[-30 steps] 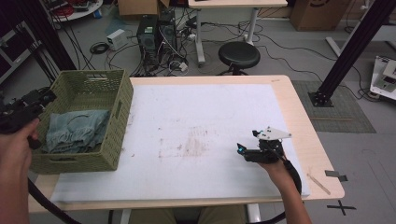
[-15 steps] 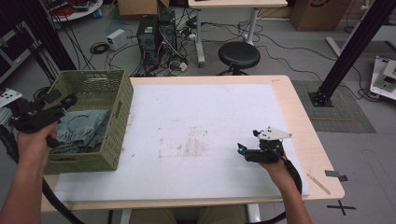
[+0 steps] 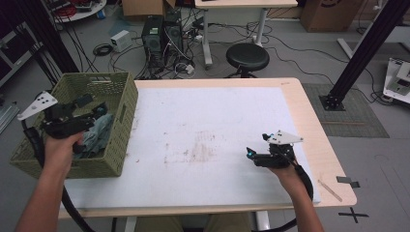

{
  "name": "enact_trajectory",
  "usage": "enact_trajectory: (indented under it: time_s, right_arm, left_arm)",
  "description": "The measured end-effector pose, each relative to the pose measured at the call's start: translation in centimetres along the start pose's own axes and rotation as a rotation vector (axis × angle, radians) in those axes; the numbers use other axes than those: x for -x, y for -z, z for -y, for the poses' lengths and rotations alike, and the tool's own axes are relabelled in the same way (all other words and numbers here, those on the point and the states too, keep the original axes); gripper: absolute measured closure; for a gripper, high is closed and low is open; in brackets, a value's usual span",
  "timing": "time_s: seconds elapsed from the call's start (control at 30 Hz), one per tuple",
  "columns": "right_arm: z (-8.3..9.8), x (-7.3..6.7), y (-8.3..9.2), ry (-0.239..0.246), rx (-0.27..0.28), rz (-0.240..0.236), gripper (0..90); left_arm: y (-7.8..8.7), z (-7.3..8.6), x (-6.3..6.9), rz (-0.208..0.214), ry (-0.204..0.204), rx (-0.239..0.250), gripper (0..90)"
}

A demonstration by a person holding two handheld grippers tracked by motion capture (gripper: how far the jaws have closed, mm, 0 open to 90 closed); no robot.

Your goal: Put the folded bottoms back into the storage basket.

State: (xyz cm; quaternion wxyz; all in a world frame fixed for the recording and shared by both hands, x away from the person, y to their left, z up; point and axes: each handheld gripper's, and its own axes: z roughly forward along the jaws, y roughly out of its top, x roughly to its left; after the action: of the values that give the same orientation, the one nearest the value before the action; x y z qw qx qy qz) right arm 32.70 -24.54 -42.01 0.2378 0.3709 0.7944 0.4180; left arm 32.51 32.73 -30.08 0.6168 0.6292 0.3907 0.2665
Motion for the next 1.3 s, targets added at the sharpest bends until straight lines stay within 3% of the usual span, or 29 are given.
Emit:
enact_trajectory:
  time_s: [0.2, 0.8, 1.13, 1.3]
  right_arm:
    - [0.0, -0.1, 0.2, 0.007, 0.001, 0.004, 20.4]
    - [-0.5, -0.5, 0.0, 0.020, 0.003, 0.000, 20.4]
    - [-0.5, -0.4, 0.1, 0.023, 0.007, 0.001, 20.4]
    - [-0.5, -0.4, 0.2, 0.023, 0.007, 0.002, 20.4]
  left_arm:
    - [-1.8, 0.7, 2.0, 0.072, -0.018, -0.007, 23.6]
    - [-5.8, 2.8, 6.4, 0.196, -0.071, -0.044, 23.7]
    - [-8.6, 5.3, 9.5, 0.276, -0.112, -0.094, 23.9]
    - [-9.6, 6.9, 10.6, 0.280, -0.123, -0.111, 24.8]
